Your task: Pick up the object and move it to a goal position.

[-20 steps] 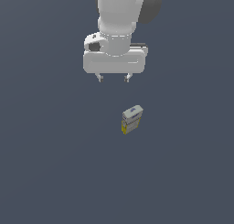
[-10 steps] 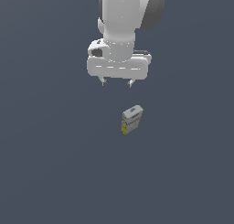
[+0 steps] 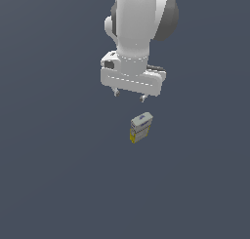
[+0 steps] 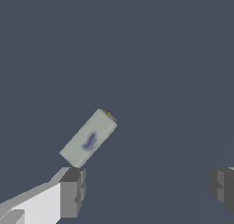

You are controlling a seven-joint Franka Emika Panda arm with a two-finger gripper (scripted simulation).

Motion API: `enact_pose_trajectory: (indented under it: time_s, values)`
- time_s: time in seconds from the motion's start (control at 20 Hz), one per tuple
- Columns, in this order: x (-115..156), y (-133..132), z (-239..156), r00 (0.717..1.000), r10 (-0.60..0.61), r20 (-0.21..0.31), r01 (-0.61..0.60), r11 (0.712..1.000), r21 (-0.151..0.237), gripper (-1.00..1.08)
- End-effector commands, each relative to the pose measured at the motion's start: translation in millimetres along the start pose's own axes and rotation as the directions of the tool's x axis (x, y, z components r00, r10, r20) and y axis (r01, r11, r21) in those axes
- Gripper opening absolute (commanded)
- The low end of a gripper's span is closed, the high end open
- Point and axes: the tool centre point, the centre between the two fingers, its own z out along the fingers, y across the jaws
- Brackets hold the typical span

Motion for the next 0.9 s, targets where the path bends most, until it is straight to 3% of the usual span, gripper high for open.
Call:
enact_pose_trajectory:
  time_s: [0.0, 0.4, 0.85]
  values:
    - [0.3, -5.0, 6.4, 0.998, 0.059, 0.003, -0.059, 0.998, 0.002, 1.00]
    - [0.5, -20.7, 26.9, 0.970, 0.242, 0.016, -0.243, 0.970, 0.005, 1.00]
    - [-0.6, -38.1, 50.4, 0.898, 0.439, 0.030, -0.439, 0.898, 0.002, 1.00]
